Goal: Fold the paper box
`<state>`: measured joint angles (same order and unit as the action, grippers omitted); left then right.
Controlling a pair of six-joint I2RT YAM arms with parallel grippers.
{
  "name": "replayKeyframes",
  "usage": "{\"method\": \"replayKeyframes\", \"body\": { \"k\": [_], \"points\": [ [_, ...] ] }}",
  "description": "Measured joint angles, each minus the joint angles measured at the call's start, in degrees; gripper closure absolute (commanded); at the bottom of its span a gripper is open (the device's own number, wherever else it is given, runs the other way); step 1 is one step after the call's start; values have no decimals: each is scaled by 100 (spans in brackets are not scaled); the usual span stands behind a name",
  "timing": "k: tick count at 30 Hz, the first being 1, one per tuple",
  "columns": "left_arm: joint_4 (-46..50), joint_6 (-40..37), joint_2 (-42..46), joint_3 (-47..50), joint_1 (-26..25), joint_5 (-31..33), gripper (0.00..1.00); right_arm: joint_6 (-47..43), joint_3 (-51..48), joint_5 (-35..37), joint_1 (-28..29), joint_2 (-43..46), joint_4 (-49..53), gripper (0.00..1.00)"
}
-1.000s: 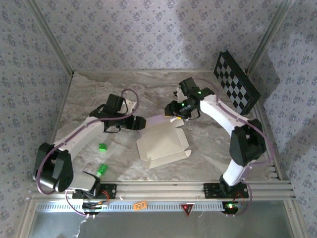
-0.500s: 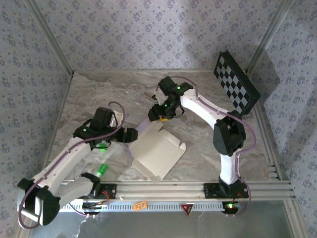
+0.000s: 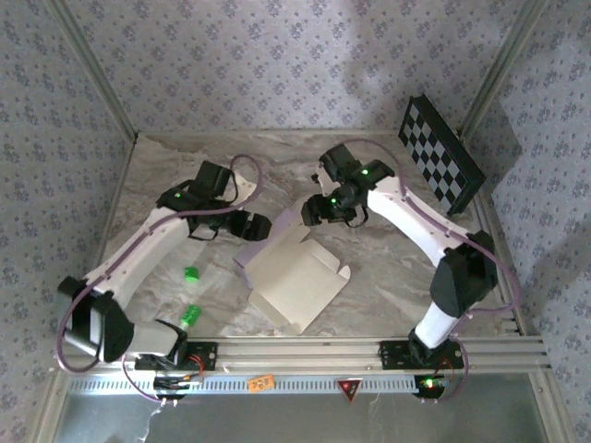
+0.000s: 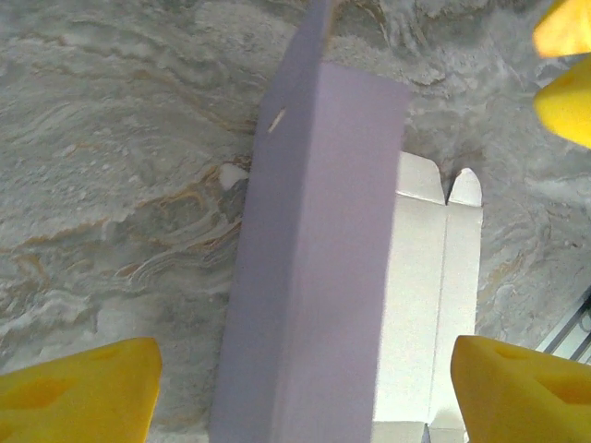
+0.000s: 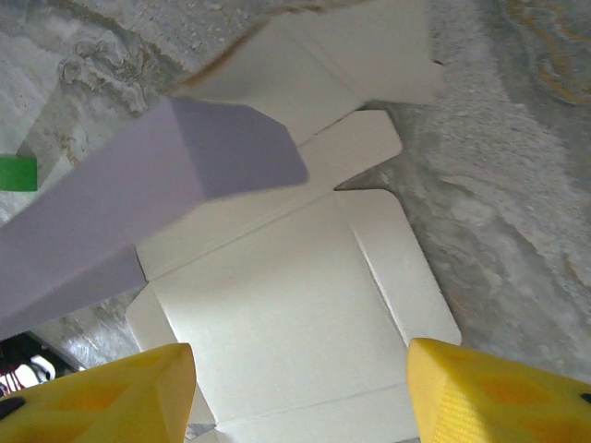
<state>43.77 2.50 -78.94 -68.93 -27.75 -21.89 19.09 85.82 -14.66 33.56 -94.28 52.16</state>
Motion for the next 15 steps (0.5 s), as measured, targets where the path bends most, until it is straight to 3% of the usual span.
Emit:
{"method": "replayKeyframes", "body": {
  "k": [5,15],
  "points": [
    [396,-608,-833,-651,-173,-177,14,304,-654,37,-214,505,-407,36],
    [1049,-1298,-2234,-1781,-267,-450,28,634,-1438,98,-321,997,-879,38]
  ]
}}
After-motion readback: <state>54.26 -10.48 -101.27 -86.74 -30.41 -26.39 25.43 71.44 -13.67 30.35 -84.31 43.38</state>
